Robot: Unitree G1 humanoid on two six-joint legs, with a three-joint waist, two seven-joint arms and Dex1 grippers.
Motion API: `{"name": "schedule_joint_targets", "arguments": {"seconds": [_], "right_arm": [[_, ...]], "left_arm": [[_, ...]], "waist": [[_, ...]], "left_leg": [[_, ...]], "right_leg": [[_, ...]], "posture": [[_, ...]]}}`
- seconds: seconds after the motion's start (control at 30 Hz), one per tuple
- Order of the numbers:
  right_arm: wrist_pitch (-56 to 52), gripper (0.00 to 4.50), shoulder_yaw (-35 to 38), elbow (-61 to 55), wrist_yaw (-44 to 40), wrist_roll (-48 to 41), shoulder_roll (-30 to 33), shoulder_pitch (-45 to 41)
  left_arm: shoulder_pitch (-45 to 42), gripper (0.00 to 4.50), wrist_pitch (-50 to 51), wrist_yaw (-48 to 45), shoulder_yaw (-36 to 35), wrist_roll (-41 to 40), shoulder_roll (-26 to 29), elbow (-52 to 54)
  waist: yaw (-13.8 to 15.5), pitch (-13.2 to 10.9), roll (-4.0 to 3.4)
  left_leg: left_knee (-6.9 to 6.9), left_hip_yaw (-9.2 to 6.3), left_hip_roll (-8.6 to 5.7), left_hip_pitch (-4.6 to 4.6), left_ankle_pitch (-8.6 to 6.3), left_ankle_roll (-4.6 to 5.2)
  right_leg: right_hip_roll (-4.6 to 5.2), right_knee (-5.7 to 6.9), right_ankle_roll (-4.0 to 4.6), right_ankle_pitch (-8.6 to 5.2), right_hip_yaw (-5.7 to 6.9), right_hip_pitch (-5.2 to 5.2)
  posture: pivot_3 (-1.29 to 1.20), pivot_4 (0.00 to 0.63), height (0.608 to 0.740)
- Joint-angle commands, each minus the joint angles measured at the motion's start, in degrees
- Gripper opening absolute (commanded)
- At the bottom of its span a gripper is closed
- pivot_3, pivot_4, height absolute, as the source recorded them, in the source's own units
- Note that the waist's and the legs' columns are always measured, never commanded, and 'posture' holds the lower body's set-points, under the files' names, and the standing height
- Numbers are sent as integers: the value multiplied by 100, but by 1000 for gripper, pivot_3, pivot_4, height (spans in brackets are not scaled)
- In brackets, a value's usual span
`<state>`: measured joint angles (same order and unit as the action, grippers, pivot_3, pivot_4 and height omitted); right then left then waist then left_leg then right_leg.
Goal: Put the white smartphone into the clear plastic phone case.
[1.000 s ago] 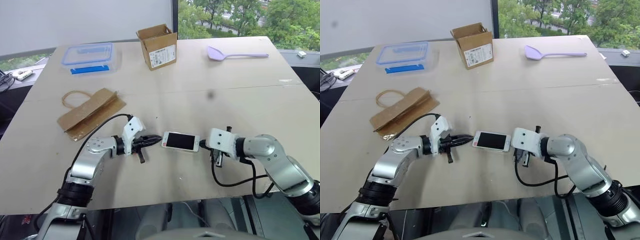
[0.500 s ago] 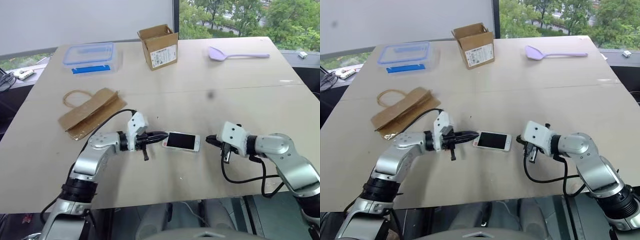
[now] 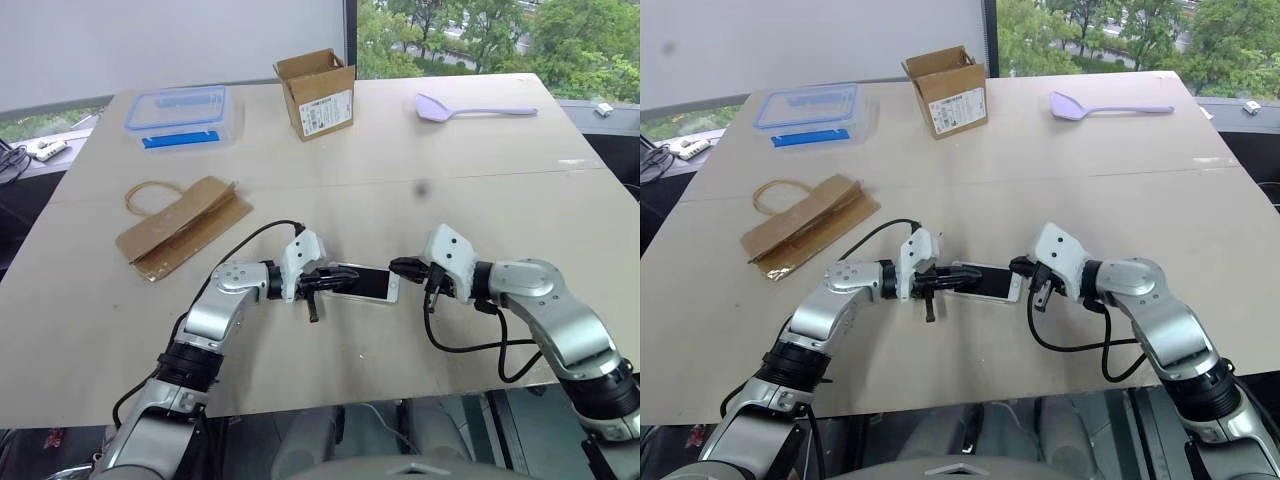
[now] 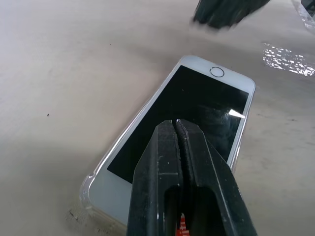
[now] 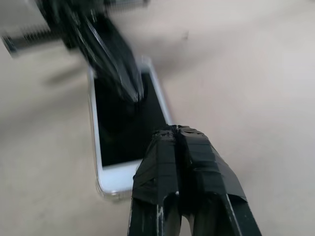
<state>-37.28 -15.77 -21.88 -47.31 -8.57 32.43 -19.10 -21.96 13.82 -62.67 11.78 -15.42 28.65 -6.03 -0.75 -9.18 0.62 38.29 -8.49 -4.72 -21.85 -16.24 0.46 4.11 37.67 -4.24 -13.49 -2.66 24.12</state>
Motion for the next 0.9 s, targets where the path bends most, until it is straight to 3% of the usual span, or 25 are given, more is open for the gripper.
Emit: {"name": "schedule_joint_targets", "arguments": {"seconds": [0.03,0.27,0.57,0.9], "right_arm": [[17,0,-417,270,-271,198,308,24],[-111,0,-1241,951,-817,499,753,-160],[-384,0,-1998,1972,-1377,689,425,-810],[95,0,-2449,2884,-1513,1342,144,-736]], "left_arm": [[149,93,20,41,43,108,58,121],[404,93,78,195,1,112,67,408],[554,93,198,346,0,103,82,670],[644,93,194,440,42,249,63,624]], "waist": [[0,4,-4],[20,46,2],[-8,110,-5],[-25,286,32]], "left_leg": [[0,1,0,0,0,0],[0,-13,0,27,-2,3],[-26,-18,4,152,-20,33],[-117,-21,15,257,-20,31]], "right_leg": [[0,0,0,0,-1,0],[1,-13,-1,-1,14,-42],[-4,-50,-9,-7,19,-161],[-6,-98,-23,-22,19,-248]], "posture": [[0,150,740],[0,150,740],[0,150,740],[0,150,740]]}}
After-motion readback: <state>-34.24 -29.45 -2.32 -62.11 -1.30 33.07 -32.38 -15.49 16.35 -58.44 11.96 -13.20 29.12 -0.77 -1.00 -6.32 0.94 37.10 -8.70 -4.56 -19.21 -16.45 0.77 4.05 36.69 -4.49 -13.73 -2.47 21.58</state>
